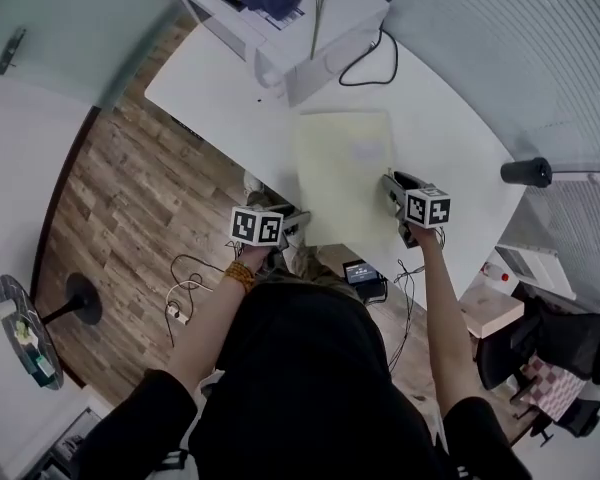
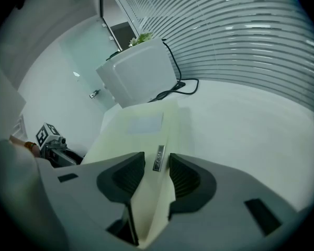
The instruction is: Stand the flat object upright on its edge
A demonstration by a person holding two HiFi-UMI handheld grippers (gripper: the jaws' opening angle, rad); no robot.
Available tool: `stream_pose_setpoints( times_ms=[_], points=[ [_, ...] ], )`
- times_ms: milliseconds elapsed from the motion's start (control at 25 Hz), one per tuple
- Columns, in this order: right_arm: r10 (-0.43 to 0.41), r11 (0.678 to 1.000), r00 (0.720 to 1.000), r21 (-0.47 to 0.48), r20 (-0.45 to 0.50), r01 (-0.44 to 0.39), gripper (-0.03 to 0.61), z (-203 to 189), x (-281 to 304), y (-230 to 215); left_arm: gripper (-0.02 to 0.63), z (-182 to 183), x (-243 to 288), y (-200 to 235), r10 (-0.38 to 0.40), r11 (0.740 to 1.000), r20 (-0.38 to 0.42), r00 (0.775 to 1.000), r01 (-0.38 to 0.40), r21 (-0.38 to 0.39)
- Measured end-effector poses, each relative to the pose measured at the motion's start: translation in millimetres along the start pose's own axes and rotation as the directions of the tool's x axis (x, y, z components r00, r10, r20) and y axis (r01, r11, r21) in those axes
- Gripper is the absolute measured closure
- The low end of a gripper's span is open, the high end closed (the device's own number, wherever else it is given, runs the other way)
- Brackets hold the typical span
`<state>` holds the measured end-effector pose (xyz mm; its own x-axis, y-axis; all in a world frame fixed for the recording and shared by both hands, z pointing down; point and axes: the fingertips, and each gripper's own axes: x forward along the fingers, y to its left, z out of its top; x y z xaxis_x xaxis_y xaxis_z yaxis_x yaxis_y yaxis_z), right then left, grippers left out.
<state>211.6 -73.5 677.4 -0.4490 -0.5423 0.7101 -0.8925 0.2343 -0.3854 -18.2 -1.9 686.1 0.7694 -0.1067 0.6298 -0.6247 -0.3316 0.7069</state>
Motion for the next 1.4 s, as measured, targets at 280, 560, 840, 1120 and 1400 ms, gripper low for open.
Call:
stream_pose_setpoints(
  times_ms=[280,560,840,1120,1400],
  points=[
    [-0.003,1.000,0.999,0.004,-0.037,0.003,0.443,3.5,-2.5,7.8,0.417,-2.8,-0.7,-13.0,-0.217,0.975,-0.089,0.972,0.211,-0.072],
    [-0.023,1.000,0.998,-0.015,-0.063,0.022,0.446,1.5,-0.4,10.9,0.408,-9.5,6.2,-17.5,-0.260,0.966,-0.133,0.956,0.259,-0.028],
    [-0.047,0.998,0.999,0.032,-0.008,0.048,0.453,1.9,-0.8,8.6,0.436,-6.9,5.5,-18.1,-0.245,0.970,-0.122,0.962,0.243,-0.027],
    [-0.067,0.996,0.997,0.069,0.034,0.064,0.456,2.0,-3.1,7.4,0.456,-3.1,1.1,-21.2,-0.210,0.978,-0.106,0.972,0.208,-0.025],
    [-0.086,0.983,0.988,0.173,0.127,0.063,0.457,0.1,-12.9,-2.5,0.468,12.3,-5.9,-37.0,-0.151,0.986,-0.046,0.987,0.154,0.058]
  ],
)
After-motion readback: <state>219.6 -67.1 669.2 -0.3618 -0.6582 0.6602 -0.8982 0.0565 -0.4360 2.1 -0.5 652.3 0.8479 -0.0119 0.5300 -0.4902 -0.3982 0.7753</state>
